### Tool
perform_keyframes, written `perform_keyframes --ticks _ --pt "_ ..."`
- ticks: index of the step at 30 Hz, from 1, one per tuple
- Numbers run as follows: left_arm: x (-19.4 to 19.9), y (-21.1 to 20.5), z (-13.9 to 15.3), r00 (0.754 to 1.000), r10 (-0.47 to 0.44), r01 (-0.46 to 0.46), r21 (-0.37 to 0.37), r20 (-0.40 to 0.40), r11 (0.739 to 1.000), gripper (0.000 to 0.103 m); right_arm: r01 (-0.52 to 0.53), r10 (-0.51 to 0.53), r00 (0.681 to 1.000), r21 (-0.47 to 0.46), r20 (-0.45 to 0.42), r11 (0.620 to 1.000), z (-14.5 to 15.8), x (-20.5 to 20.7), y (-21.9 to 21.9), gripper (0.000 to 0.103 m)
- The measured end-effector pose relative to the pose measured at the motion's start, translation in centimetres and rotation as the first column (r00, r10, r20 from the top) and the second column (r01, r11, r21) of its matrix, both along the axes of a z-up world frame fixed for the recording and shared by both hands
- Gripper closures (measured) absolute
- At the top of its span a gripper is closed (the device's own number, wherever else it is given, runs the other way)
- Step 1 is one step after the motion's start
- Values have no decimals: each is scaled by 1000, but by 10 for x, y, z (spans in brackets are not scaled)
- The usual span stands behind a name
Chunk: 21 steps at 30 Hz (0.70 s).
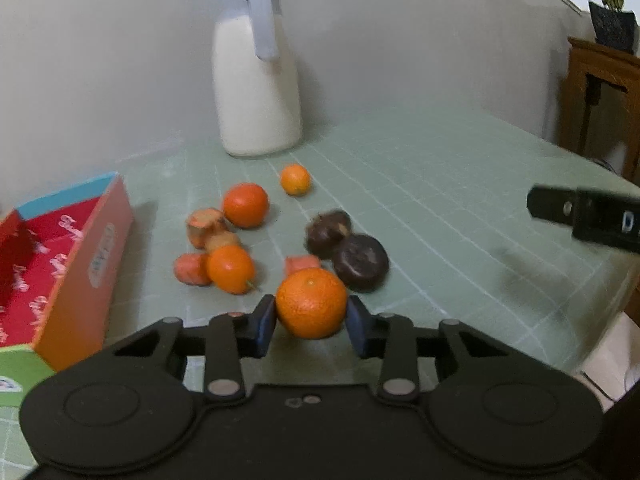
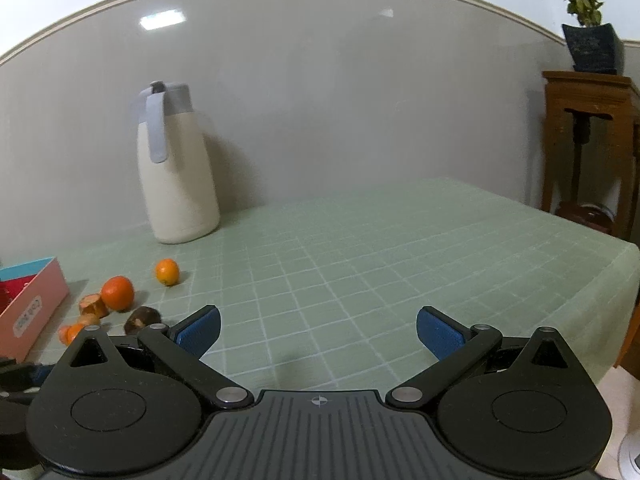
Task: Organize fruits
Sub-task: 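Carry the orange with the left tool into the box and open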
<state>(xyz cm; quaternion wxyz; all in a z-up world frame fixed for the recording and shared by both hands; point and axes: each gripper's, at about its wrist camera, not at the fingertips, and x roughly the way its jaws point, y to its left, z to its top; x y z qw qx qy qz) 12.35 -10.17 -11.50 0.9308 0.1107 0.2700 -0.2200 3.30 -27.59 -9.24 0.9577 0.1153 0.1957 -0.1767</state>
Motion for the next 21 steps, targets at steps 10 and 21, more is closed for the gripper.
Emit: perform_keyframes --ticks 10,21 --pt "12 73 52 936 300 -294 -59 184 954 75 -76 77 997 27 -27 997 -9 19 22 0" --pt "42 156 37 795 602 -601 -36 78 799 75 -183 184 982 14 -49 983 -17 35 52 0"
